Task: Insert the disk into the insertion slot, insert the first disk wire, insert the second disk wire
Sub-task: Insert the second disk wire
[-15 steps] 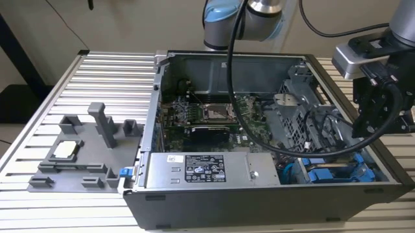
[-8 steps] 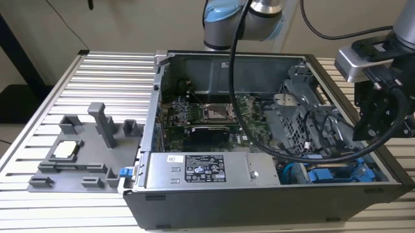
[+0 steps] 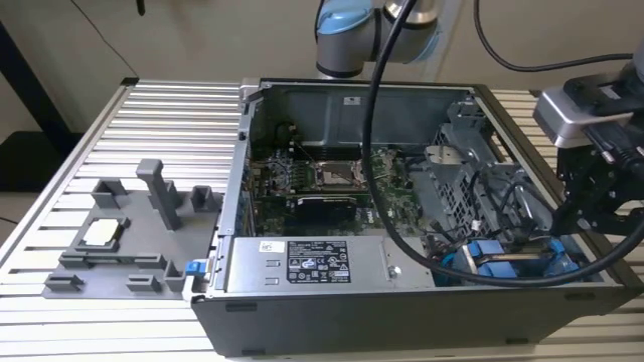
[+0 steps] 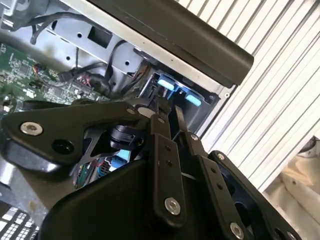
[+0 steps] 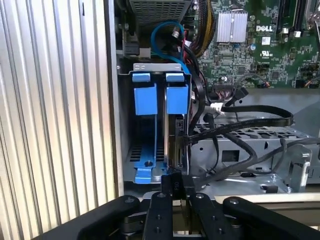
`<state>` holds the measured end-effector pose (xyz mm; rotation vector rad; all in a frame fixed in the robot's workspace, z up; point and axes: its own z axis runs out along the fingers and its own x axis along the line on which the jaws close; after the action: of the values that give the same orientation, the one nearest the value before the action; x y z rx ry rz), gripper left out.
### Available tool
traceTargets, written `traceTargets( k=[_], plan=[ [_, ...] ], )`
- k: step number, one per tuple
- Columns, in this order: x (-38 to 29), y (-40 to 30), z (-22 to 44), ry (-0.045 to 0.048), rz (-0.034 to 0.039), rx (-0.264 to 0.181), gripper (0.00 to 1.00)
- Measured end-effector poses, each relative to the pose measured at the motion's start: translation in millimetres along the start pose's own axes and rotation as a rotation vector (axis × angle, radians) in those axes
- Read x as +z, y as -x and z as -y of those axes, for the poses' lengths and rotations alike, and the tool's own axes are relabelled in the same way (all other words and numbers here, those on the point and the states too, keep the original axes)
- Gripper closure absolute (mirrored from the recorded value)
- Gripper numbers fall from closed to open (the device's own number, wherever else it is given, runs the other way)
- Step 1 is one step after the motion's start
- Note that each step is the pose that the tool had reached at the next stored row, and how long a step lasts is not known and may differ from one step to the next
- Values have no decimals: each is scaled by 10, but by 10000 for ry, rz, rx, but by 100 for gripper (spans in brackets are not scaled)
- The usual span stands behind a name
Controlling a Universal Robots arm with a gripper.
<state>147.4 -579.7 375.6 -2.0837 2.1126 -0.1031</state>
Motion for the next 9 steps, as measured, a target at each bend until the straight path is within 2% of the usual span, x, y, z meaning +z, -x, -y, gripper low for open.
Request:
traceTargets(
  k=[2, 3, 4, 5, 6, 9],
  plan=[
    [3, 0, 0, 2, 358, 89, 80],
    [6, -1, 1, 2, 511, 127, 80],
    [12, -6, 2, 2, 624, 157, 80],
    [20, -12, 6, 4, 670, 167, 80],
    [30, -19, 11, 17, 685, 174, 80],
    [61, -37, 31, 107, 692, 191, 80]
  ],
)
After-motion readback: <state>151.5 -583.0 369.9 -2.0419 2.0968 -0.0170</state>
